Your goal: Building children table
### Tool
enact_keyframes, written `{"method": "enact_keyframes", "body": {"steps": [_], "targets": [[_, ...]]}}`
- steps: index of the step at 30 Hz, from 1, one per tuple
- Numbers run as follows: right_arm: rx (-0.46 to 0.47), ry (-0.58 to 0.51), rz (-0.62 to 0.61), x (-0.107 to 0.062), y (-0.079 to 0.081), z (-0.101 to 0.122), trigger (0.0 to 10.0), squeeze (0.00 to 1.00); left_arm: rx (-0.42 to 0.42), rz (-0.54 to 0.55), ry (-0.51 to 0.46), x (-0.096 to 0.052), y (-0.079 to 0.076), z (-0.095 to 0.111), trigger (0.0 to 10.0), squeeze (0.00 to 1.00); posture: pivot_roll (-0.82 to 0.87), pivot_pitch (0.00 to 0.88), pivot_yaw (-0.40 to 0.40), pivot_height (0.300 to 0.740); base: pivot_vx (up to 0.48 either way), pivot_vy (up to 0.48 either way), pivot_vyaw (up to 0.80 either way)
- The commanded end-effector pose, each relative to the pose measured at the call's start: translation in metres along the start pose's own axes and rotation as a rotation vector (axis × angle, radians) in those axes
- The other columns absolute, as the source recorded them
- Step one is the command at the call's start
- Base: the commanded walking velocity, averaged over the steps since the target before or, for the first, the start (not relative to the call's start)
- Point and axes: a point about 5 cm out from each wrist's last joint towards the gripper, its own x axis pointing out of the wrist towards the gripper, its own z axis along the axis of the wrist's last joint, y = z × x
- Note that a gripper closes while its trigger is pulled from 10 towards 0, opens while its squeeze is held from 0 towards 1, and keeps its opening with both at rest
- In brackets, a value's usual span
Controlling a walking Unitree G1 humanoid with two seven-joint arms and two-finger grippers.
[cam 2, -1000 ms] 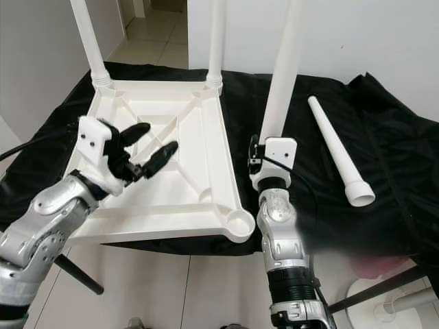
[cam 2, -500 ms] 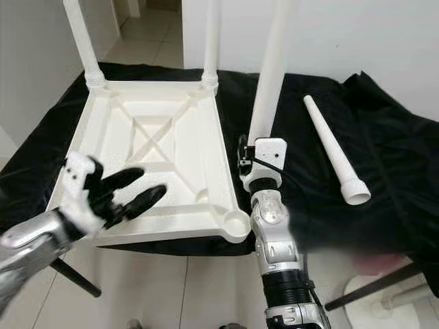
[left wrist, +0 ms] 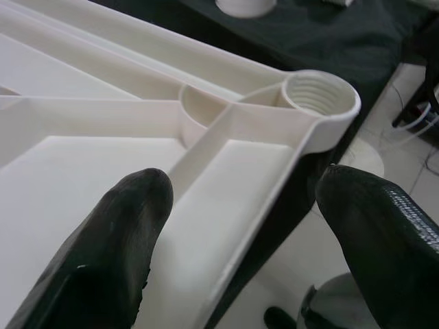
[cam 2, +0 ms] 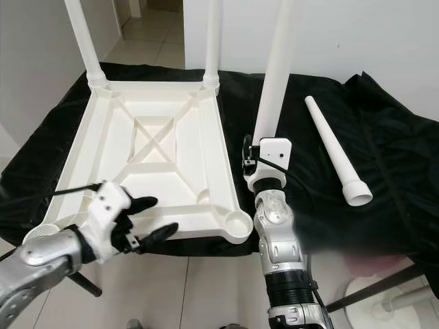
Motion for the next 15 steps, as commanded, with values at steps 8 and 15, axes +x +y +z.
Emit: {"method": "enact_keyframes", "body": {"steps": [8,15], "targets": [[0.000,-0.005,-0.023,0.000,-0.003,0.003,10.0,0.00,0.141,-0.070,0.063,0.025,-0.002,-0.013,10.0,0.00,0.00,0.090,-0.035,0.740,0.000,0.000,0.00],[-0.002,-0.012,-0.026,0.003,-0.002,0.005,10.0,0.00,0.164,-0.052,0.098,0.038,0.001,-0.020,10.0,0.00,0.00,0.098,-0.028,0.740,0.000,0.000,0.00]]}}
